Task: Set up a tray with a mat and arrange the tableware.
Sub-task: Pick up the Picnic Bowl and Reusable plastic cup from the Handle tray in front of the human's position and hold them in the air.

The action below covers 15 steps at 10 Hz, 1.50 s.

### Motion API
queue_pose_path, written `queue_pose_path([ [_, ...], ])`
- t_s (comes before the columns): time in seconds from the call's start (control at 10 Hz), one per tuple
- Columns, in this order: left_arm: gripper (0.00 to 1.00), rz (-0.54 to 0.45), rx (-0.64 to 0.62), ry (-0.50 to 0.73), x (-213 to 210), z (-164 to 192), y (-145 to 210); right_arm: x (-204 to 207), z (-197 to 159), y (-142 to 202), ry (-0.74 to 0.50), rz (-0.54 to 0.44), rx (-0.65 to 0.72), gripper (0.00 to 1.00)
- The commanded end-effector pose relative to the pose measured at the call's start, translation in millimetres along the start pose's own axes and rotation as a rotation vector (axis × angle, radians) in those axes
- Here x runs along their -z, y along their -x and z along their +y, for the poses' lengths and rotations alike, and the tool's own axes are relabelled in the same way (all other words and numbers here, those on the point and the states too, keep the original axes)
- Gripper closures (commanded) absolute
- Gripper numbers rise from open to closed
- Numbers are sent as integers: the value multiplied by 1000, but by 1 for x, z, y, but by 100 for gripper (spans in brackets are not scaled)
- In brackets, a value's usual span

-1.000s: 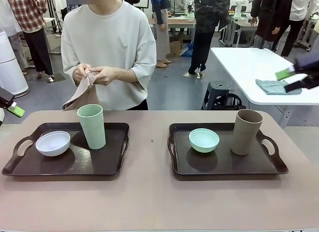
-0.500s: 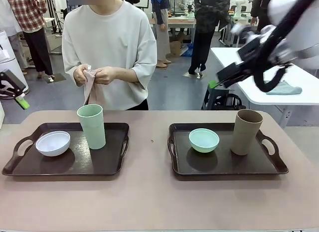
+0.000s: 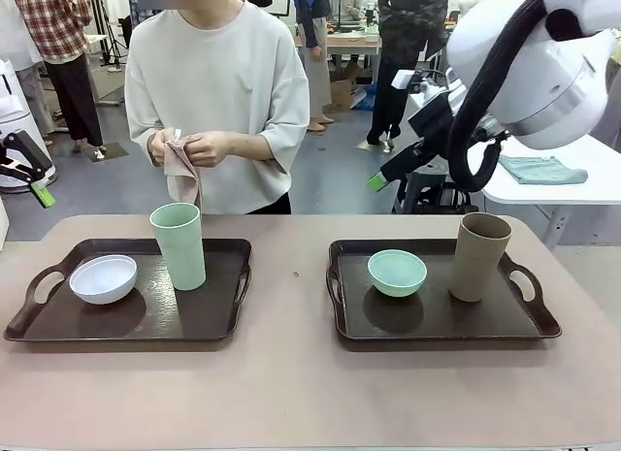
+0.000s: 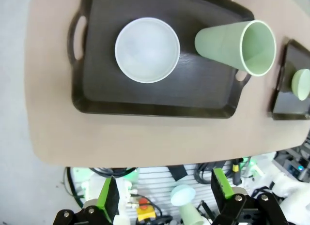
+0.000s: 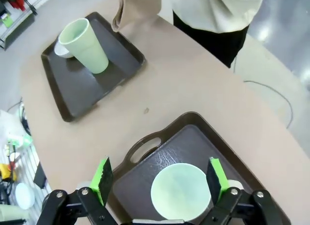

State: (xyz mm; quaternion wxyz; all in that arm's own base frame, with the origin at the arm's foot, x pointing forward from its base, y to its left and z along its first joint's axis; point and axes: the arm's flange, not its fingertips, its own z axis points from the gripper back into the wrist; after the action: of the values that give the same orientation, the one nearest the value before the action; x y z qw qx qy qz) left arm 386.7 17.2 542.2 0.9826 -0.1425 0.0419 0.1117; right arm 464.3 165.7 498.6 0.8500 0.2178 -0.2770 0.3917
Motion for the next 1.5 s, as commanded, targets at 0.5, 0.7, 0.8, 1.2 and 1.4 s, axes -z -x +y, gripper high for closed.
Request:
queue_pose_path([
  [0.5,0,-38,63,-67,13,-12,-18,28,17,-1,-45,-181,-486,0],
  [0.7,0,-110,150,-184,22,-16,-22,68,25,-33,-140,-204,-592,0],
  [0.8,0,-133,211,-206,28,-12,-25,90,27,-46,-182,-180,-595,0],
  [1.2,0,-156,346,-217,54,10,-50,183,33,-94,-407,-58,-596,0],
  [1.4,0,-151,363,-200,62,15,-63,226,48,-113,-454,14,-580,0],
])
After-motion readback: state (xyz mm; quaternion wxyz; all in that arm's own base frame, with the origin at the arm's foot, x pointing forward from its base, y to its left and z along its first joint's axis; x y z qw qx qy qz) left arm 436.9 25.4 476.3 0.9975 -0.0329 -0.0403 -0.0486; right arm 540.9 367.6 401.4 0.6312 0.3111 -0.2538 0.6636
